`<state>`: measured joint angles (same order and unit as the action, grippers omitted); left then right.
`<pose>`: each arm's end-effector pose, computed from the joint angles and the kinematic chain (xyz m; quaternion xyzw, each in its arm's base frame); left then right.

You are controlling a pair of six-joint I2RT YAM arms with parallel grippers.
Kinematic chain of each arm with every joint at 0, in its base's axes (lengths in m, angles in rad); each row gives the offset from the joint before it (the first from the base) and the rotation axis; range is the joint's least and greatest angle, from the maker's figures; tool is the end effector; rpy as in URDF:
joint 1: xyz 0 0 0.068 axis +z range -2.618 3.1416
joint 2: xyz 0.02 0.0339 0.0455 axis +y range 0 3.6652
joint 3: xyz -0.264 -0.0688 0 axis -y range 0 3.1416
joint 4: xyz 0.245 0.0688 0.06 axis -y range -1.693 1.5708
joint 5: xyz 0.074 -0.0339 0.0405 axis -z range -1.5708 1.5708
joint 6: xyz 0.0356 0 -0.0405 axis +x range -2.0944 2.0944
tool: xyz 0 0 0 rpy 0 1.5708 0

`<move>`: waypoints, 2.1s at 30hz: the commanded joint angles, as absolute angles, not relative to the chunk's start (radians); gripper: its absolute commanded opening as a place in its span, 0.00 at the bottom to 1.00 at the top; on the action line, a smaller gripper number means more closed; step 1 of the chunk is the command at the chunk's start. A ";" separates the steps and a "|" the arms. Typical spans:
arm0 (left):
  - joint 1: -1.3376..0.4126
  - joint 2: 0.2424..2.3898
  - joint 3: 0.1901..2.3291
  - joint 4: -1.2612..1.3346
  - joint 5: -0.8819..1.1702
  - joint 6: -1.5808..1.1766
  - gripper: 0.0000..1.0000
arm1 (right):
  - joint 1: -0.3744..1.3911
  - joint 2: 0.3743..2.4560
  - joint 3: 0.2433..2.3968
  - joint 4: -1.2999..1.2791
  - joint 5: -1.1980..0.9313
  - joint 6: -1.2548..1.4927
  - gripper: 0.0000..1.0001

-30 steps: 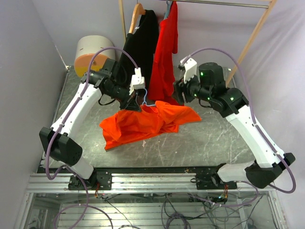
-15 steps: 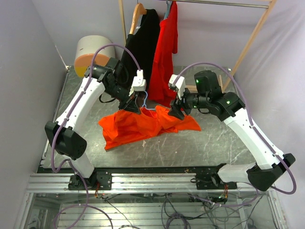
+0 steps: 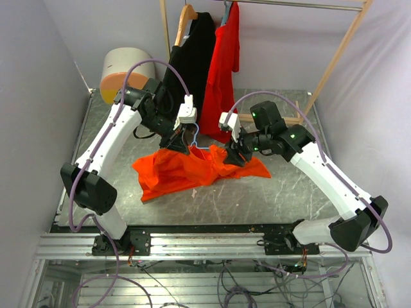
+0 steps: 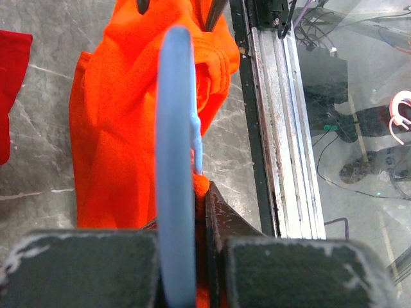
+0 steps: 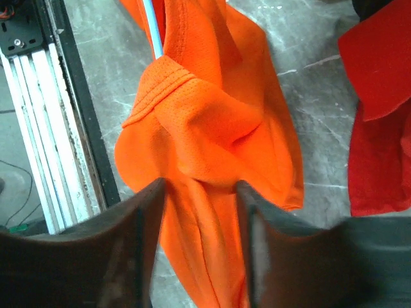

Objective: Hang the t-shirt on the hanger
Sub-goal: Place the hanger at the clothesline.

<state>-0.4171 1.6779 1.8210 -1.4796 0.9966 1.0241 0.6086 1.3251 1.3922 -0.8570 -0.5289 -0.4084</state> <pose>0.2657 -0.1504 0.3795 0.6176 0.6187 -0.4223 0.2398 0.2112 0.1691 0.3715 -0.5215 0.7312 0.2772 0.3414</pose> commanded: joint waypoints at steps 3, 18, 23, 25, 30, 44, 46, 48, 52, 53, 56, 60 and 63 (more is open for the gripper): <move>-0.426 1.671 1.851 -1.487 1.074 1.040 0.07 | 0.608 1.330 1.353 -0.819 -0.559 -0.421 0.16; -0.367 1.568 1.720 -1.215 1.010 0.816 0.29 | 0.499 1.172 1.360 -0.761 -0.478 -0.374 0.00; -0.348 1.589 1.736 -1.234 1.017 0.827 0.32 | 0.470 1.142 1.325 -0.741 -0.507 -0.349 0.00; -0.344 1.599 1.750 -1.235 1.012 0.823 0.32 | 0.471 1.136 1.320 -0.734 -0.512 -0.342 0.00; -0.315 1.604 1.791 -1.191 0.988 0.786 0.33 | 0.471 1.120 1.324 -0.718 -0.512 -0.335 0.00; -0.271 1.694 1.992 -1.276 1.047 0.789 0.30 | 0.466 1.088 1.351 -0.705 -0.494 -0.322 0.00; -0.271 1.687 1.974 -1.293 1.061 0.811 0.31 | 0.466 1.081 1.346 -0.687 -0.498 -0.317 0.00; -0.273 1.682 1.961 -1.306 1.074 0.823 0.33 | 0.465 1.081 1.342 -0.673 -0.505 -0.312 0.00; -0.277 1.692 1.971 -1.404 1.092 0.903 0.35 | 0.465 1.096 1.347 -0.654 -0.517 -0.308 0.00; -0.280 1.699 1.978 -1.439 1.097 0.933 0.35 | 0.465 1.099 1.349 -0.649 -0.519 -0.306 0.00; -0.286 1.718 1.990 -1.497 1.117 0.972 0.25 | 0.465 1.107 1.352 -0.640 -0.525 -0.305 0.00; -0.288 1.715 1.990 -1.497 1.136 1.001 0.07 | 0.465 1.117 1.347 -0.653 -0.512 -0.306 0.00; -0.279 1.717 2.008 -1.497 1.141 1.021 0.07 | 0.462 1.111 1.332 -0.668 -0.477 -0.291 0.00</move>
<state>-0.2840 1.7115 1.9682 -1.4551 1.0706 0.9665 0.4675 1.1198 1.3254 -0.7082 -0.5072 -0.3141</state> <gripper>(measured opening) 0.099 0.028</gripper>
